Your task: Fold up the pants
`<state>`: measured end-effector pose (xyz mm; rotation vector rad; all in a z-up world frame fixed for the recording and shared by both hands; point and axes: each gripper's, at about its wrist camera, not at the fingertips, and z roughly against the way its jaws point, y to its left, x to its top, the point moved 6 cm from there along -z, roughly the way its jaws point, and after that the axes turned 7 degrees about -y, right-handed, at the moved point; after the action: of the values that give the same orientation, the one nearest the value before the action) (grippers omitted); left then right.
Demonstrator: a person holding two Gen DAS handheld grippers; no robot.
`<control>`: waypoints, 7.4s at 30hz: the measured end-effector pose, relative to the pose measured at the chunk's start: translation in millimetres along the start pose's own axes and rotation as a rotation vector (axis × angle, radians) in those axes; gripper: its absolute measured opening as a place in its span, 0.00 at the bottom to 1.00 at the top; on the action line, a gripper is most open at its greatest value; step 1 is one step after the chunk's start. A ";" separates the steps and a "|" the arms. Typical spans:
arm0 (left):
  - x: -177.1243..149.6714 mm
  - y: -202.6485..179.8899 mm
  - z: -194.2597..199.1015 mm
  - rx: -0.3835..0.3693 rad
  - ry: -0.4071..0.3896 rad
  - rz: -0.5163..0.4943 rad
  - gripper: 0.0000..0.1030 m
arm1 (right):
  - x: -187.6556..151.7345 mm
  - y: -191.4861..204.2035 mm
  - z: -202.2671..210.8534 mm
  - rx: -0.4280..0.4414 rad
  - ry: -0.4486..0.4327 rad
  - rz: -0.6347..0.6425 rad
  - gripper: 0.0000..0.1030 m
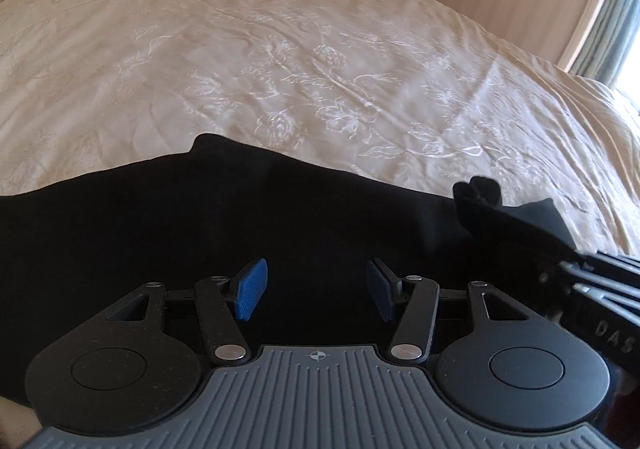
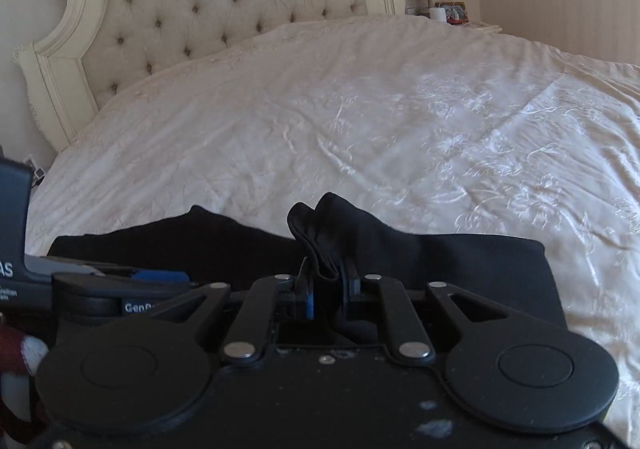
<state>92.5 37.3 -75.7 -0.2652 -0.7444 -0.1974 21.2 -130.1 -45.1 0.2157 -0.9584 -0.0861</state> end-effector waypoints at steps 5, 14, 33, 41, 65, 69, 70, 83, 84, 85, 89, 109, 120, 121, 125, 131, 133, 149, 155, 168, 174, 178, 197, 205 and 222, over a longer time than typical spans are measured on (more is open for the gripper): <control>2.4 23.1 3.7 0.005 -0.006 0.075 0.52 | -37.1 38.4 -32.6 -0.042 0.077 0.106 0.13; 2.7 17.8 9.2 -0.040 -0.023 0.074 0.53 | -49.1 76.4 -40.3 0.119 0.174 0.197 0.37; -21.0 -50.0 1.0 -0.161 0.031 -0.035 0.57 | 28.4 -89.1 -22.9 -0.186 0.131 -0.133 0.22; -30.2 -56.9 -17.1 -0.105 0.104 -0.047 0.57 | -15.8 -127.7 -70.3 -0.258 0.301 -0.311 0.12; -29.0 -42.9 -33.0 -0.018 0.129 0.088 0.21 | -8.2 -124.9 -47.3 -0.088 0.124 -0.420 0.17; -28.4 -43.1 -31.8 -0.031 0.132 0.087 0.24 | -19.2 -127.5 -64.6 -0.131 0.231 -0.419 0.12; -27.1 -42.4 -29.4 -0.030 0.136 0.084 0.27 | -19.8 -129.1 -64.6 -0.128 0.228 -0.431 0.12; -0.3 52.0 25.2 0.264 0.032 0.031 0.42 | -13.8 -120.4 -50.5 -0.112 0.169 -0.369 0.22; 2.5 62.5 29.1 0.282 0.025 0.041 0.44 | -11.8 -117.7 -48.1 -0.110 0.159 -0.352 0.23; 5.1 73.4 33.0 0.301 0.019 0.055 0.46 | -9.6 -113.8 -45.1 -0.106 0.146 -0.329 0.24; 13.2 112.7 47.3 0.372 -0.001 0.089 0.47 | -2.4 -101.9 -37.0 -0.113 0.113 -0.245 0.26; 2.5 203.0 69.3 0.472 -0.044 0.304 0.48 | 18.4 118.5 -104.2 0.110 0.127 -0.036 0.07; -11.0 257.4 89.7 0.524 -0.068 0.468 0.55 | -6.5 142.7 -189.0 0.089 0.258 -0.027 0.00; -11.6 260.5 92.5 0.532 -0.079 0.478 0.55 | -6.6 142.6 -189.4 0.091 0.262 -0.028 0.00; -18.6 270.4 110.1 0.535 -0.139 0.567 0.57 | -7.5 139.6 -192.3 0.106 0.271 -0.025 0.00; -37.8 269.9 113.0 0.491 -0.074 0.645 0.70 | -6.8 130.8 -193.3 0.130 0.280 -0.072 0.00; -47.1 266.7 109.0 0.482 -0.037 0.648 0.70 | -6.5 130.2 -194.2 0.131 0.281 -0.072 0.00; -55.8 270.0 77.6 0.528 -0.112 0.717 0.43 | -1.1 123.8 -184.5 0.174 0.279 -0.106 0.00; -51.6 264.6 82.8 0.457 -0.163 0.735 0.22 | 8.0 124.2 -125.6 0.244 0.227 -0.087 0.11; -13.8 211.2 122.5 0.493 -0.305 0.452 0.20 | -75.1 129.4 -64.3 0.267 0.301 -0.016 0.08; 13.6 149.7 151.7 0.444 -0.397 0.285 0.20 | -53.9 106.2 -43.5 0.278 0.244 -0.063 0.11; 40.5 89.0 158.2 0.363 -0.454 0.151 0.20 | -38.5 72.3 -30.1 0.225 0.196 -0.110 0.11; 5.4 -71.3 0.1 -0.046 -0.132 -0.046 0.33 | -9.0 -71.4 1.4 -0.149 0.170 -0.360 0.22; 28.5 -72.8 43.0 -0.177 -0.235 -0.016 0.40 | 5.3 -76.5 -4.5 -0.127 0.088 -0.493 0.37; -2.0 78.1 73.9 0.292 -0.179 0.068 0.49 | -20.3 2.1 -56.5 0.111 0.214 -0.371 0.47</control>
<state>64.8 134.2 -38.1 -0.0303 -0.9290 0.0017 55.8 -116.4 -92.2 0.4948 -0.7018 -0.3446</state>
